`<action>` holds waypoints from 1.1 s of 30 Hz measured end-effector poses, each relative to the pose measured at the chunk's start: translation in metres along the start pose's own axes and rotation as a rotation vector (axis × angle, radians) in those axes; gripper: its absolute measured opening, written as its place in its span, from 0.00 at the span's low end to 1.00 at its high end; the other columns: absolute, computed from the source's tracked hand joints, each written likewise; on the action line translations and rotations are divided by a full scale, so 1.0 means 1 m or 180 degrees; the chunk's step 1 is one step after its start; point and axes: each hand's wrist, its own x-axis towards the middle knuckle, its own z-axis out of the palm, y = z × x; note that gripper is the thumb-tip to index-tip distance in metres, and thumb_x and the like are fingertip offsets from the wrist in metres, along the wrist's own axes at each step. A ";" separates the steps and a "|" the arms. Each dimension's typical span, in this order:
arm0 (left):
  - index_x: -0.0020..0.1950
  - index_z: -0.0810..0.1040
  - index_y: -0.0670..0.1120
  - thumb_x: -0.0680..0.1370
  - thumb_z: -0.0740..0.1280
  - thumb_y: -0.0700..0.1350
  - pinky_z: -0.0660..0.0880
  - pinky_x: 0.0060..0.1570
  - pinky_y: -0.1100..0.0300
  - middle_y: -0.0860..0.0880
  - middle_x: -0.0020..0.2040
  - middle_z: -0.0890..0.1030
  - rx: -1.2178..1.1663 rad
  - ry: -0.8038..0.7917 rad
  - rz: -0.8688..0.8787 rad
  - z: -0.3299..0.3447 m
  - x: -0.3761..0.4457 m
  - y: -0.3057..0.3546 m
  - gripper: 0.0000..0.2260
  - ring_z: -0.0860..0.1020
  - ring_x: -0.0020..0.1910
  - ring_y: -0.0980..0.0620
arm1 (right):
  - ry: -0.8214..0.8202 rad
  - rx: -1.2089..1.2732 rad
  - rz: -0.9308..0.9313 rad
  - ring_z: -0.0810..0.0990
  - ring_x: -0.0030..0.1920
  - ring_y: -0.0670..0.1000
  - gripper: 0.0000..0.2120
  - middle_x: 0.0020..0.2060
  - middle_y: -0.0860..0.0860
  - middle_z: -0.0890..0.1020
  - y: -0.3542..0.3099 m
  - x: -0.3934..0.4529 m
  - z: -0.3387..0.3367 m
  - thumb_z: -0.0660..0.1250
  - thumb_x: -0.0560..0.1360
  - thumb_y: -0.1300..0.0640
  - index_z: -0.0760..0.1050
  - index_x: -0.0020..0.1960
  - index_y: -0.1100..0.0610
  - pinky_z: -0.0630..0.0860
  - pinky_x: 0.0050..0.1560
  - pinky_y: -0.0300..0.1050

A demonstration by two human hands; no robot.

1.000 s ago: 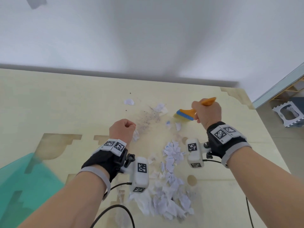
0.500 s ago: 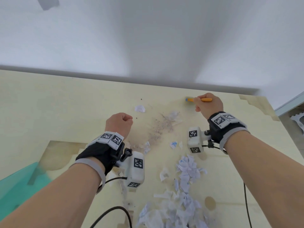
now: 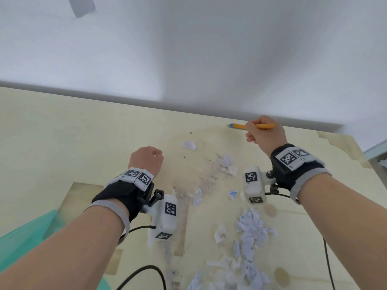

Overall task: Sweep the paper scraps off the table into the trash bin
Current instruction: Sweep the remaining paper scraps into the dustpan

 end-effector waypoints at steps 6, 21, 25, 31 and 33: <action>0.70 0.70 0.47 0.81 0.57 0.44 0.64 0.67 0.56 0.50 0.73 0.67 0.0491 -0.0419 0.0092 -0.009 0.008 -0.008 0.17 0.67 0.71 0.48 | -0.0451 -0.0349 0.0037 0.78 0.29 0.55 0.07 0.28 0.57 0.81 -0.008 -0.010 0.021 0.65 0.70 0.57 0.73 0.34 0.57 0.77 0.42 0.50; 0.65 0.71 0.60 0.80 0.52 0.42 0.66 0.64 0.52 0.51 0.66 0.75 0.1179 -0.0329 0.0167 -0.007 0.014 -0.015 0.19 0.74 0.62 0.47 | -0.0769 -0.0117 -0.0389 0.83 0.39 0.52 0.03 0.36 0.52 0.84 -0.041 0.000 0.088 0.67 0.72 0.54 0.75 0.40 0.50 0.77 0.48 0.48; 0.72 0.66 0.57 0.80 0.51 0.42 0.66 0.65 0.51 0.51 0.67 0.74 0.1142 -0.0320 0.0213 -0.004 0.013 -0.018 0.21 0.74 0.63 0.47 | -0.0616 -0.0515 -0.0211 0.76 0.27 0.52 0.06 0.25 0.52 0.79 -0.042 -0.006 0.078 0.66 0.69 0.56 0.72 0.33 0.54 0.76 0.42 0.46; 0.66 0.70 0.53 0.79 0.51 0.41 0.66 0.60 0.51 0.49 0.62 0.77 0.1131 -0.0445 0.0244 -0.004 0.010 -0.017 0.18 0.75 0.59 0.46 | -0.0237 -0.0240 0.0016 0.67 0.23 0.50 0.10 0.17 0.47 0.67 -0.031 -0.019 0.036 0.66 0.66 0.60 0.68 0.29 0.59 0.66 0.32 0.42; 0.68 0.68 0.52 0.80 0.51 0.41 0.66 0.62 0.50 0.49 0.64 0.75 0.1124 -0.0480 0.0219 -0.004 0.008 -0.017 0.19 0.74 0.61 0.46 | -0.0101 0.0063 -0.0096 0.68 0.20 0.47 0.08 0.21 0.51 0.71 -0.036 -0.018 0.037 0.67 0.66 0.59 0.71 0.32 0.60 0.68 0.30 0.42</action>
